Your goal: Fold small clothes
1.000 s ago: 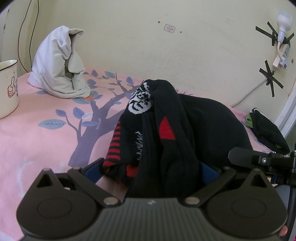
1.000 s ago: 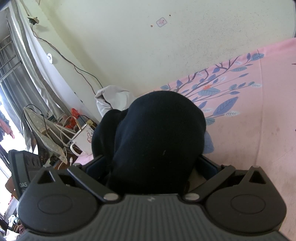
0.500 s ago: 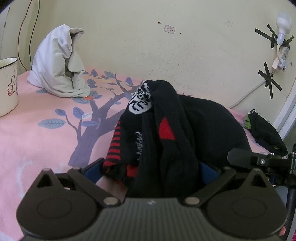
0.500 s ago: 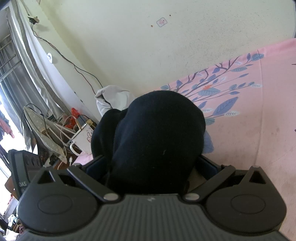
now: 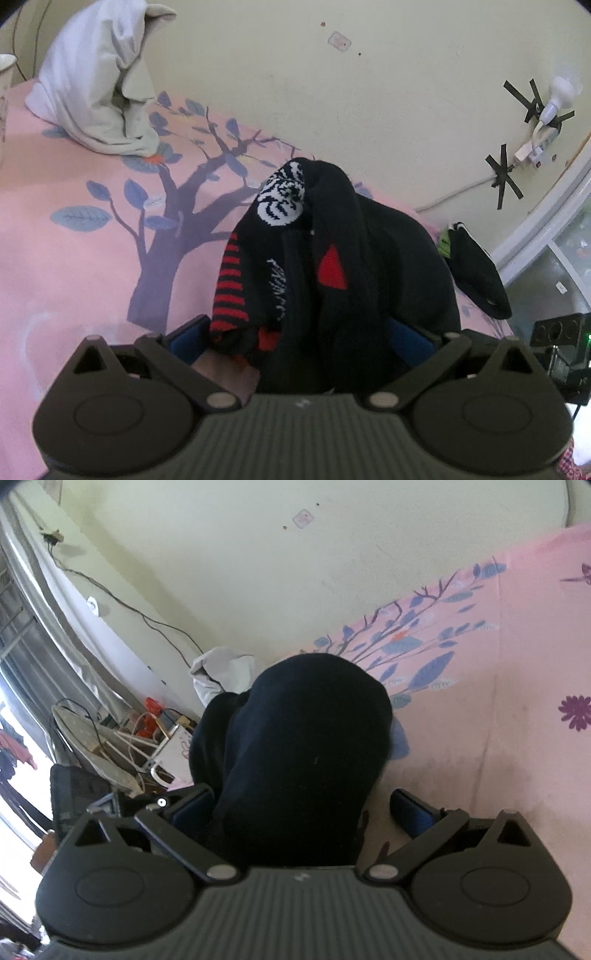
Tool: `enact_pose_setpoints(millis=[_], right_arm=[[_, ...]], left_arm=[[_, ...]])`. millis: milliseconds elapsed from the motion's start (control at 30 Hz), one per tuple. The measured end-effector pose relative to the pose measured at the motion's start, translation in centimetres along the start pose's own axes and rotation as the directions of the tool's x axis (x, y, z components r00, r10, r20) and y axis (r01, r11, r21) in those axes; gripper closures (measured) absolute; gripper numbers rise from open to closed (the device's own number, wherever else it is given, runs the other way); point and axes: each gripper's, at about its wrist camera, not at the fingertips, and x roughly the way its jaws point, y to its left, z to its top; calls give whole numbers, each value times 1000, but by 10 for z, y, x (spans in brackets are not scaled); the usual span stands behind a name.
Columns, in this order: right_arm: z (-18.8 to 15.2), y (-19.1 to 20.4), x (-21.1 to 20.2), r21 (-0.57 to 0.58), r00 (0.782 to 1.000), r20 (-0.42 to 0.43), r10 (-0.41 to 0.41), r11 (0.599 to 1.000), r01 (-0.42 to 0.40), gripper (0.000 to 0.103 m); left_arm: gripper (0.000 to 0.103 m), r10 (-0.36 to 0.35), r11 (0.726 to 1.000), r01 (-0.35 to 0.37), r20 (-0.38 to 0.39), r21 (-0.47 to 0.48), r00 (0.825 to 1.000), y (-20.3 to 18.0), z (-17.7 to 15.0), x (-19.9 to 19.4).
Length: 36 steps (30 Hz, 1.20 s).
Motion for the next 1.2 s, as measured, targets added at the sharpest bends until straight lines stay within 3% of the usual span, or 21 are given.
enact_pose_setpoints(millis=[33,67,100,233,300,367,467,567,633,733,800,867,933,967,1033,1100,1133,1200], right_arm=[[1,0,2,-2,1000,-2,-3,1000,3,11],[1,2,7,-14,1000,-13,-9,1000,9,28],[2,3,16,-7,999,-39,5,1000,-6,33],[12,13,41,11,998,-57,-2,1000,2,36],[19,12,50,38,997,-73,-2,999,5,44],[23,14,44,54,997,-75,4,999,0,55],[26,15,18,35,999,-43,18,999,-17,58],[41,-1,-37,-10,996,64,-58,998,59,58],[57,-21,-81,-2,982,151,-111,994,113,58],[88,-51,-151,13,927,312,-209,976,215,58],[109,-74,-191,38,873,408,-267,960,276,58],[130,-107,-224,99,821,474,-317,946,308,57],[151,-145,-242,169,775,507,-377,925,340,56],[160,-164,-244,198,760,508,-406,914,355,54],[177,-212,-237,270,737,474,-482,876,400,47],[183,-255,-220,336,711,396,-581,813,477,44],[180,-257,-218,322,697,428,-576,818,477,43],[172,-245,-214,283,664,452,-595,802,526,39]], left_arm=[[0,-4,1000,4,1,9,1000,-1,0,3],[0,-3,1000,3,9,26,1000,-3,-1,5],[0,2,999,-3,20,48,1000,-6,-3,7],[3,30,995,-36,68,94,997,-11,-9,9],[10,39,996,-44,78,74,996,-8,-8,7],[26,55,998,-58,78,38,995,-8,-5,7],[33,-35,998,37,32,-59,999,-18,7,18],[38,-78,994,78,-4,82,997,-77,24,51],[40,-135,975,141,-44,173,990,-129,42,84],[41,-220,925,233,-78,302,972,-217,74,139],[41,-266,889,282,-93,361,959,-275,95,178],[40,-292,851,301,-90,430,952,-325,111,217],[36,-276,831,281,-82,481,958,-361,118,262],[32,-250,834,254,-75,491,965,-372,121,287],[30,-158,867,180,-87,465,984,-382,122,341],[22,-42,907,96,-139,411,989,-380,119,388],[12,-48,927,98,-143,363,989,-376,117,397],[12,-61,939,99,-123,329,991,-370,113,393]])
